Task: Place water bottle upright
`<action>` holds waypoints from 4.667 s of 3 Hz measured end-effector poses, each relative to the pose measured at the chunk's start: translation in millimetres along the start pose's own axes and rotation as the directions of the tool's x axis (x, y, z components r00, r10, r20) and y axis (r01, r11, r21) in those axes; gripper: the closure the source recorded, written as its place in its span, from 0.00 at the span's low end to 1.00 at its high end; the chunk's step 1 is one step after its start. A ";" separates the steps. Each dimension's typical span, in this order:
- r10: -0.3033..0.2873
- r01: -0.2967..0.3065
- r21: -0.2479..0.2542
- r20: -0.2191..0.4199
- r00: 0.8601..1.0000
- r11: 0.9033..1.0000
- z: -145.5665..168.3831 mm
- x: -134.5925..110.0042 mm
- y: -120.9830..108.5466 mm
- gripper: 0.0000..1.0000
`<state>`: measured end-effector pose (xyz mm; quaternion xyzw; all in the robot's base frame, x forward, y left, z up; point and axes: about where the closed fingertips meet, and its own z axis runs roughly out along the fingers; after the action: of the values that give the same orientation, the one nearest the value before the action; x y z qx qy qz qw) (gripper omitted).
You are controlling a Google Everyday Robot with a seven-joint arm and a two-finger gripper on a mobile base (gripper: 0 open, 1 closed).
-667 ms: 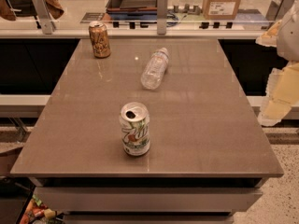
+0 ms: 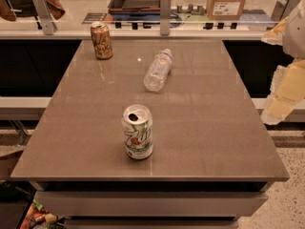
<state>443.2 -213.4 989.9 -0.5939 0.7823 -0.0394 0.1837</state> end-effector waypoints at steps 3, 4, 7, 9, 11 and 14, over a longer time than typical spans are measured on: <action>0.346 -0.328 -0.122 0.191 0.918 0.937 5.5 -31.4 -55.9 0.00; 0.472 -0.460 -0.107 0.181 0.863 0.882 3.5 -51.0 -61.7 0.00; 0.617 -0.617 -0.001 0.051 0.786 0.787 20.7 -66.0 -80.1 0.00; 0.811 -0.812 -0.025 0.074 0.580 0.583 53.5 -90.9 -101.4 0.00; 0.932 -0.912 0.197 -0.039 0.360 0.360 83.7 -99.5 -117.1 0.00; 0.979 -0.958 0.200 -0.036 0.201 0.204 101.0 -118.9 -126.0 0.00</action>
Offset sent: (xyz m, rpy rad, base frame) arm 0.0778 0.0096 0.0208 0.4085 0.1190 -0.2253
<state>619.2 -122.1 959.9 0.0473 0.9881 -0.0133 0.1457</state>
